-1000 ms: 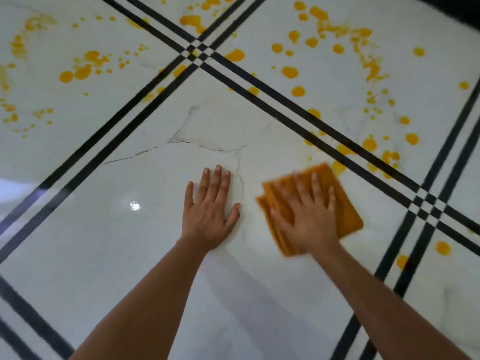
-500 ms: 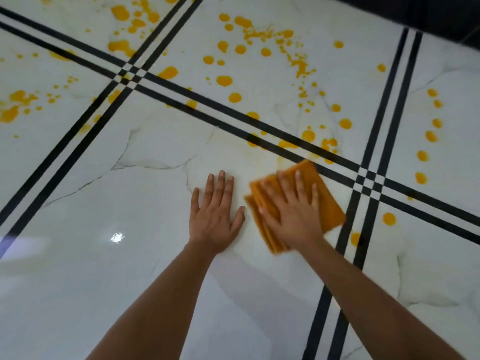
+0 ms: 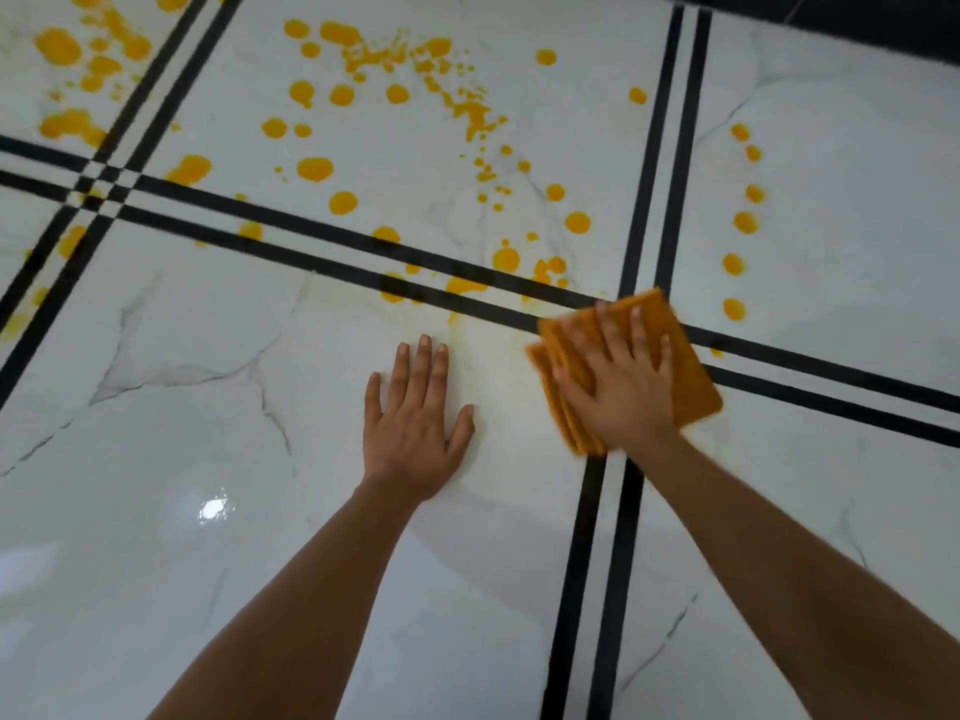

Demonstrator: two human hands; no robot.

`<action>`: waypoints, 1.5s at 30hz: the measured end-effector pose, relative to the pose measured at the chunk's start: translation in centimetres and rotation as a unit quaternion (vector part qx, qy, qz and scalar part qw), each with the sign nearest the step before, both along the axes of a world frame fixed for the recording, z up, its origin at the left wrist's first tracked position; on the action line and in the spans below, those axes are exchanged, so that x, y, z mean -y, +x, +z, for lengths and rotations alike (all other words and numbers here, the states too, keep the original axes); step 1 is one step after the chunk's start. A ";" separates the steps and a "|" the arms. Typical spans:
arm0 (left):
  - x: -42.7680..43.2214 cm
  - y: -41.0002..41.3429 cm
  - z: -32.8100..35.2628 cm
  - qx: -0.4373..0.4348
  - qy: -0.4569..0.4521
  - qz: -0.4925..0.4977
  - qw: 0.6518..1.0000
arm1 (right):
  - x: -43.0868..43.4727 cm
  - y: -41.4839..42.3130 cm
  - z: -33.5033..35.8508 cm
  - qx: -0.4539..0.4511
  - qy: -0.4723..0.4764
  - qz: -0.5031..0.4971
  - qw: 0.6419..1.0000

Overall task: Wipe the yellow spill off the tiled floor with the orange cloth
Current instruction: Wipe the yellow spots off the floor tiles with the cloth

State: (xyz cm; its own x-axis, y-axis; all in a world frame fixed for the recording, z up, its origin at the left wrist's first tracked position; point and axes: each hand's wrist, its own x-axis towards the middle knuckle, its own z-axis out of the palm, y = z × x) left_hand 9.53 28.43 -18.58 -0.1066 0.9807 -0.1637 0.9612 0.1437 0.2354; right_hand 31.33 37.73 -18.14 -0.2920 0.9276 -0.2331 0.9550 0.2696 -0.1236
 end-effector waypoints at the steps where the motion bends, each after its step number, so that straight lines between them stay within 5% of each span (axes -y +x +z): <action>1: -0.6 0.4 0.0 -0.001 -0.002 -0.004 1.000 | -1.9 -1.0 0.2 0.005 -0.002 -0.054 0.999; 3: -1.8 1.4 0.0 0.006 0.000 -0.002 1.000 | -1.5 -1.3 0.2 -0.010 0.005 -0.044 0.999; 5: -2.9 2.1 -0.1 0.006 -0.003 0.006 1.000 | 3.1 1.3 -0.1 -0.016 0.002 0.107 0.994; 7: -3.7 2.7 -0.1 0.001 -0.009 0.014 1.000 | 3.5 5.7 0.2 -0.019 -0.004 0.147 0.989; 12: -4.2 3.6 0.4 -0.007 -0.022 0.042 0.999 | -6.0 2.6 0.5 0.004 0.005 -0.072 0.997; 15: -4.0 2.9 0.4 -0.016 -0.041 0.010 0.999 | -0.2 1.1 0.0 -0.036 -0.005 0.142 0.989; 17: -4.3 1.7 0.8 -0.027 -0.038 -0.009 0.999 | 0.4 2.9 0.1 -0.044 -0.020 0.200 0.979; 22: -5.5 -1.4 1.0 -0.051 -0.034 0.026 0.998 | -8.0 -4.7 0.2 -0.029 0.014 -0.041 0.999; 27: -6.5 -6.2 0.7 -0.049 -0.018 0.051 0.997 | -2.8 -3.9 -0.3 -0.044 0.024 0.206 0.977; 31: -6.9 -8.4 0.1 -0.041 -0.005 0.045 0.998 | -11.0 -9.6 -0.2 -0.006 0.030 -0.057 0.998; 36: -7.0 -11.3 0.2 -0.026 0.014 0.034 0.999 | -3.8 -13.1 -0.6 -0.042 0.039 0.225 0.973; 41: -6.7 -13.4 -0.4 -0.034 0.018 0.010 0.999 | -12.7 -16.5 0.0 -0.008 0.021 -0.042 0.999; 45: -7.0 -14.1 -0.5 -0.026 0.022 0.013 0.999 | -5.8 -18.1 -0.6 -0.029 0.047 0.191 0.980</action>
